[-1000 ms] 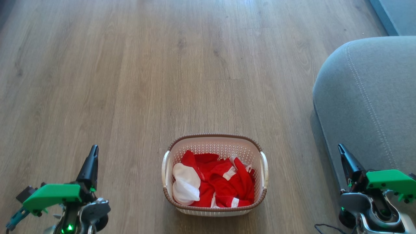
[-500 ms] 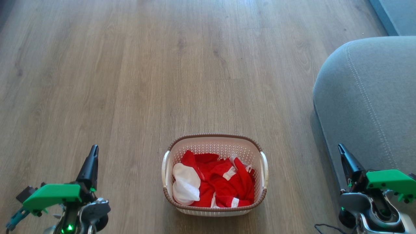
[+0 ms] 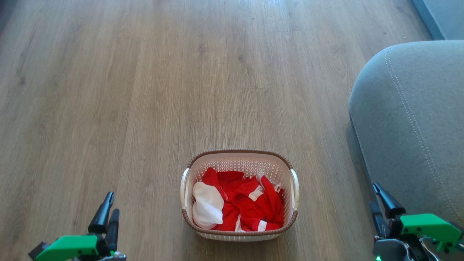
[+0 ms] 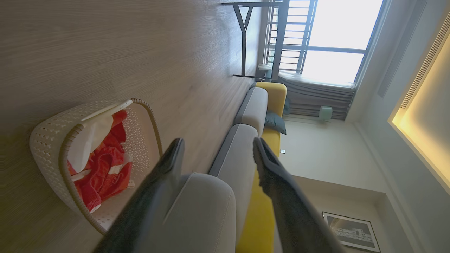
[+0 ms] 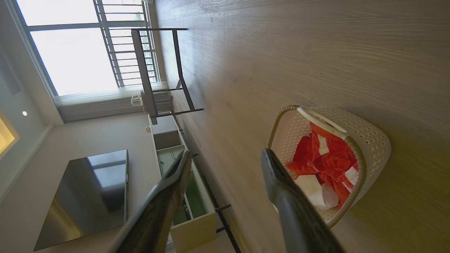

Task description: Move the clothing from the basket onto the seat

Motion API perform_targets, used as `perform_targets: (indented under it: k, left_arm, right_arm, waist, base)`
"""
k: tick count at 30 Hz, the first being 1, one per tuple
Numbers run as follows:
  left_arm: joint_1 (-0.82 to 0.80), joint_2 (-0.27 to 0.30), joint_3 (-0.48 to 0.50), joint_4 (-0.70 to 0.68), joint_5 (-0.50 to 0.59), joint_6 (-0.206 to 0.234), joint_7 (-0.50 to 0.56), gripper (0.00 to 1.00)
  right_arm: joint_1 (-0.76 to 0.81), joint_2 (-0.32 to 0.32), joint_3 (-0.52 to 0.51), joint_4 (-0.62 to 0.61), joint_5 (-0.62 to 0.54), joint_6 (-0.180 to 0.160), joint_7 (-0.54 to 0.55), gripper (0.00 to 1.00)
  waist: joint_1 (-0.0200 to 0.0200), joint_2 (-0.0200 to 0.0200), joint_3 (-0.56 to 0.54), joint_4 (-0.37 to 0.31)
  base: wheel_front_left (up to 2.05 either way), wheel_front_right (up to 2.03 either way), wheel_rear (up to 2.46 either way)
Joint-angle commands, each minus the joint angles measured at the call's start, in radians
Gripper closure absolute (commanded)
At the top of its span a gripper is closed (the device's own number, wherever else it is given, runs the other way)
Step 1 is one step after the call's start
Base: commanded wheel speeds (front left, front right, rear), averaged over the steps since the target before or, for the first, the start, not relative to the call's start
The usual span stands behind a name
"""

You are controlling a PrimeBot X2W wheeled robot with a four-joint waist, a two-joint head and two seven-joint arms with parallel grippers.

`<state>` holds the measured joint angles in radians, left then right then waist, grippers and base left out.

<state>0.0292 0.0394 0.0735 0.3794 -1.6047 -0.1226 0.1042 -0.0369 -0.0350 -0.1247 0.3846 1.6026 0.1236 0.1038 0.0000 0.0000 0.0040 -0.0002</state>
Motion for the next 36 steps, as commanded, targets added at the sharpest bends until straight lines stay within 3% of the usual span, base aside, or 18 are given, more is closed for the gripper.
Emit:
perform_targets:
  k: [1, 21, 36]
  left_arm:
    - [-0.054, 0.003, 0.001, -0.028, 0.005, 0.000, -0.008, 0.00]
    - [-0.134, 0.023, -0.026, -0.009, 0.109, -0.002, -0.069, 0.00]
    - [-0.181, 0.036, -0.053, -0.006, 0.304, -0.003, -0.113, 0.00]
  right_arm:
    - [-0.044, -0.004, 0.003, -0.030, -0.006, 0.000, -0.005, 0.00]
    - [-0.125, -0.046, 0.082, -0.017, -0.086, 0.001, -0.070, 0.00]
    - [-0.191, -0.072, 0.149, 0.003, -0.288, 0.002, -0.114, 0.00]
  waist:
    - [0.0000, 0.0000, 0.001, 0.000]
    - [0.0000, 0.0000, 0.009, -0.001]
    - [0.0000, 0.0000, 0.016, -0.003]
  base:
    - [0.00, 0.00, 0.00]
    - [0.00, 0.00, 0.00]
    - [0.00, 0.00, 0.00]
